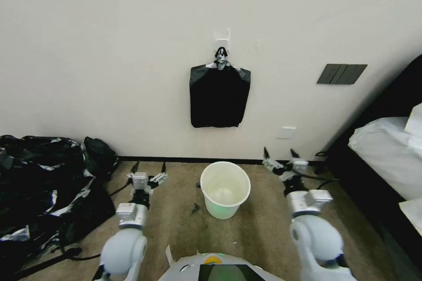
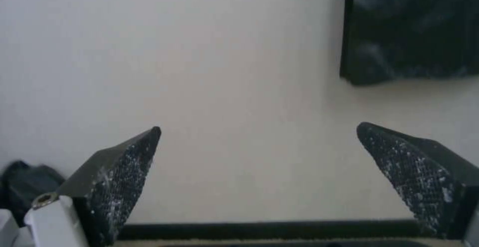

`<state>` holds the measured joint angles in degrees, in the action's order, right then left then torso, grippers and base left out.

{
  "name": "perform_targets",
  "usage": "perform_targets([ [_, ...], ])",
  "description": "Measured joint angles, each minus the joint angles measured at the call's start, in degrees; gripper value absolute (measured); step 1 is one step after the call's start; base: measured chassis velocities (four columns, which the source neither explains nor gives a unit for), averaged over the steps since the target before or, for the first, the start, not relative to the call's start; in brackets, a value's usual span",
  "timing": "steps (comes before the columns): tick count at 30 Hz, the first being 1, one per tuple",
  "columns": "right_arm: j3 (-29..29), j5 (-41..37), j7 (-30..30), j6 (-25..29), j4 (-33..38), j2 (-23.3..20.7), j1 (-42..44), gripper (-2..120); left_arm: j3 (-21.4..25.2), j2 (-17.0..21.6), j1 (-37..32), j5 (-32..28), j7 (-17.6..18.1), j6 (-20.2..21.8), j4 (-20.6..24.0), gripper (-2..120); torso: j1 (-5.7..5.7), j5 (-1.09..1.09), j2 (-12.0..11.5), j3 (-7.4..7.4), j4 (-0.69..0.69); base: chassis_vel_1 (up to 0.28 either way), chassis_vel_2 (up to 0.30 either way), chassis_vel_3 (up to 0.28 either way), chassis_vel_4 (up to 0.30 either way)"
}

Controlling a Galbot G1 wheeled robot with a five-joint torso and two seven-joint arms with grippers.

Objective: Place a trash bag onto the trash bin.

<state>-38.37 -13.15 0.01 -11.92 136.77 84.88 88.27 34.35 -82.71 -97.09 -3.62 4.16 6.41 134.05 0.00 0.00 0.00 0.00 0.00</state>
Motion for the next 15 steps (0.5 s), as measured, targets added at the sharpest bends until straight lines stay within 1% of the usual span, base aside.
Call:
perform_targets([
  [1, -0.4, -0.8, 0.0, -0.7, 1.4, -0.1, -0.1, 100, 0.3, 0.3, -0.8, -0.4, 0.4, 0.7, 1.8, 100, 0.0, -0.03, 0.0, 0.0, 0.0, 0.0, 0.0, 0.0, 0.0],
  [2, -0.4, -0.8, 0.0, -0.7, 1.4, -0.1, -0.1, 100, 0.3, 0.3, -0.8, -0.4, 0.4, 0.7, 1.8, 100, 0.0, -0.03, 0.0, 0.0, 0.0, 0.0, 0.0, 0.0, 0.0],
  [5, -0.7, -1.4, 0.0, -1.3, 2.3, -0.1, -0.1, 100, 1.2, 1.3, -3.3, -1.5, 1.7, 2.7, 7.7, 100, 0.0, 0.01, 0.0, 0.0, 0.01, 0.0, 0.0, 0.0, 0.0],
  [6, -0.7, -1.4, 0.0, -1.3, 2.3, -0.1, -0.1, 100, 1.2, 1.3, -3.3, -1.5, 1.7, 2.7, 7.7, 100, 0.0, 0.01, 0.0, 0.0, 0.01, 0.0, 0.0, 0.0, 0.0],
  [7, -0.7, -1.5, 0.0, -1.4, 2.4, -0.1, -0.1, 100, 1.5, 1.7, -4.1, -1.9, 2.1, 3.3, 9.2, 100, 0.0, 0.02, 0.0, 0.0, 0.01, 0.0, 0.0, 0.0, 0.0],
  [9, -0.7, -1.7, 0.0, -1.5, 2.4, -0.4, 0.0, 100, 1.6, 1.8, -4.4, -2.1, 2.3, 3.6, 9.7, 100, 0.0, -0.01, 0.0, 0.0, 0.0, 0.0, 0.0, 0.0, 0.0],
  [12, -0.5, -2.4, 0.0, -1.9, 2.4, -1.0, 0.1, 100, 1.6, 1.8, -4.5, -2.1, 2.3, 3.6, 9.8, 100, 0.0, 0.0, 0.0, 0.0, 0.02, 0.0, 0.0, 0.0, 0.0],
  [13, 0.1, -3.9, 0.1, -2.6, 2.3, -2.6, 0.4, 100, 1.6, 1.8, -4.5, -2.1, 2.3, 3.6, 9.8, 100, 0.0, -0.01, 0.0, 0.0, -0.02, 0.0, 0.0, 0.0, 0.0],
  [15, 1.5, -6.4, 0.3, -4.0, 1.3, -6.2, 1.3, 100, 1.7, 2.0, -4.5, -2.4, 2.4, 3.7, 9.8, 100, 0.0, 0.01, 0.0, 0.0, 0.02, 0.0, 0.0, 0.0, 0.0],
])
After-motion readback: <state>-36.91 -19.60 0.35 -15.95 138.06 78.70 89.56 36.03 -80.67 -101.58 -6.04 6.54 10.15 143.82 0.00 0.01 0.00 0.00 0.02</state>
